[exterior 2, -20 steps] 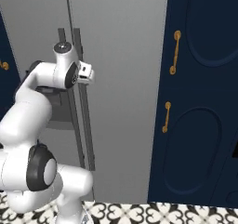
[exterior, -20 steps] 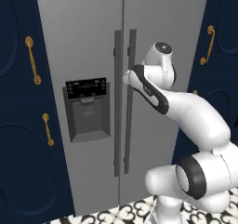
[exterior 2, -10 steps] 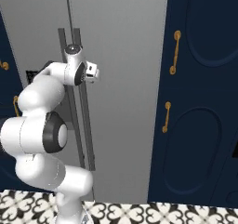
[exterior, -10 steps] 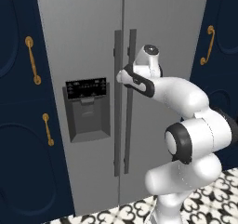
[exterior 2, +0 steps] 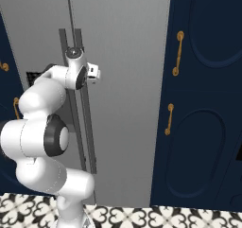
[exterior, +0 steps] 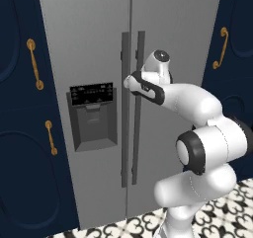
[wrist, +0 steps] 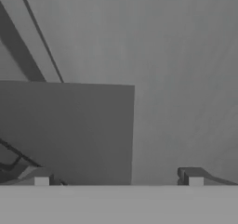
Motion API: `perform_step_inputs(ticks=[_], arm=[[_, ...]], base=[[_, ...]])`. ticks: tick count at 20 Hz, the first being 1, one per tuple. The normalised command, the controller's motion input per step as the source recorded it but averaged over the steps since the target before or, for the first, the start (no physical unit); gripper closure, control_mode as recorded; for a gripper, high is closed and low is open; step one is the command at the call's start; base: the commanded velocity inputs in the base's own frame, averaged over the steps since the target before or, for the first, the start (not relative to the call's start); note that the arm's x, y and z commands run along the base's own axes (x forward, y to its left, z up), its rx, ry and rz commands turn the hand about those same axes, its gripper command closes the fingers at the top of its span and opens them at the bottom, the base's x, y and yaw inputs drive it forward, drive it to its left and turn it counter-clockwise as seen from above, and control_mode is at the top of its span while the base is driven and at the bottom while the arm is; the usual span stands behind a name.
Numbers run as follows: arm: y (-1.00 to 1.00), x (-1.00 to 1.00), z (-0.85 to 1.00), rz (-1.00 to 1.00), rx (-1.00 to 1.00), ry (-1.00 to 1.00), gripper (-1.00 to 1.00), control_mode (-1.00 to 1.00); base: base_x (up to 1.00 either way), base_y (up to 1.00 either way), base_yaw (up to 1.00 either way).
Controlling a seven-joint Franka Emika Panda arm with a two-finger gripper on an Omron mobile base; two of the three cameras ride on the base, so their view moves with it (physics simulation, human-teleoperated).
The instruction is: Grab a lemon wedge from the fridge and one ice cube from the ice bowl, and put them in the glass of lemonade.
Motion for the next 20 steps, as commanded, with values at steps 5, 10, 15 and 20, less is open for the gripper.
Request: perform_step_inputs(ticks=[5,10,15,20], arm=[[0.2,0.29,-0.04,0.0,0.0,0.0,-1.0,-1.0],[0.28,0.09,-0.01,0.01,0.0,0.0,-1.0,-1.0],[0.15,0.32,-0.33,0.01,0.0,-0.08,-1.0,-1.0],[-0.14,0.46,-0.43,0.0,-0.01,-0.11,-1.0,-1.0]], base=[[0.0,0.0,0.0],[0.0,0.0,0.0],[0.0,0.0,0.0],[0.0,0.0,0.0]])
